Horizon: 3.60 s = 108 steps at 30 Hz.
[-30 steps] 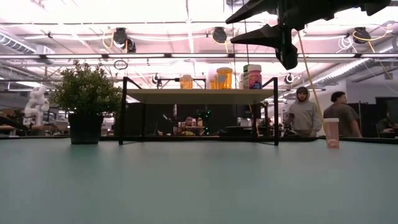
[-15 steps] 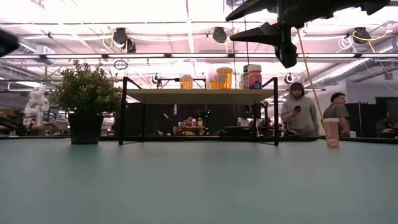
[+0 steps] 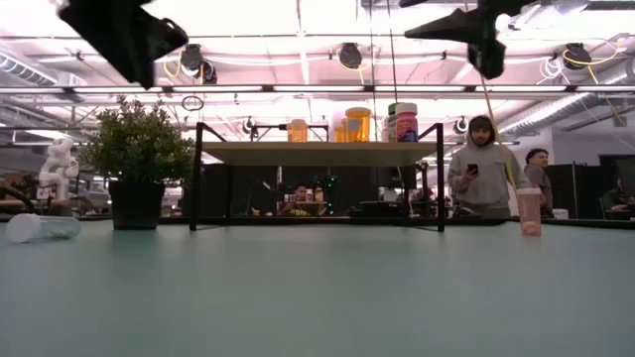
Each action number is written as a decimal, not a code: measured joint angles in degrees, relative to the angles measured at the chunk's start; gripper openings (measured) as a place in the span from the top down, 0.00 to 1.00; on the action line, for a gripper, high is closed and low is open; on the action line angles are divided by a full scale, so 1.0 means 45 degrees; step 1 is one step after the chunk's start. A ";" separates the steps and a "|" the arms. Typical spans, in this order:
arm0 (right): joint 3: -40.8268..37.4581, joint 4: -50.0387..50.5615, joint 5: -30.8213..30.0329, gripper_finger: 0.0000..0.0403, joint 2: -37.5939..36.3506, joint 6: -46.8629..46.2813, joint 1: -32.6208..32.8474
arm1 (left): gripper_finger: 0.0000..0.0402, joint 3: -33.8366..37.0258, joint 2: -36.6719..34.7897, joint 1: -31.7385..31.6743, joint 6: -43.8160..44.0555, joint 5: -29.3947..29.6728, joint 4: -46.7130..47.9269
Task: Pick and place medicine bottles onto shelf by color
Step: Put the transparent medicine bottle on the shelf, then put the small blue medicine bottle on the shelf
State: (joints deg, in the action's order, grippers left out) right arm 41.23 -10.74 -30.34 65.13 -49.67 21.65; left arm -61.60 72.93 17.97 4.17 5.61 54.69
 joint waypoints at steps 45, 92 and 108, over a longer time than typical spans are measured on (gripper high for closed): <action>0.0002 0.0908 -0.1584 0.66 -0.0594 0.0293 -0.0755 | 0.64 0.6775 0.0005 0.0075 -0.8170 -0.0725 -0.1640; 0.2354 -0.6409 0.4479 0.58 0.1954 0.6926 -0.3306 | 0.73 -0.0348 0.0010 -0.3539 -0.2134 -0.0614 -0.7856; 0.7370 -0.5165 0.5521 0.38 0.3904 0.9253 -0.3941 | 0.73 -0.2104 0.0005 -0.3573 -0.1131 0.0586 -0.7977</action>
State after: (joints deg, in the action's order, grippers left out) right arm 74.40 -33.98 -5.49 82.70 -8.03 3.91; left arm -71.07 72.95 1.89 -0.92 8.25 18.79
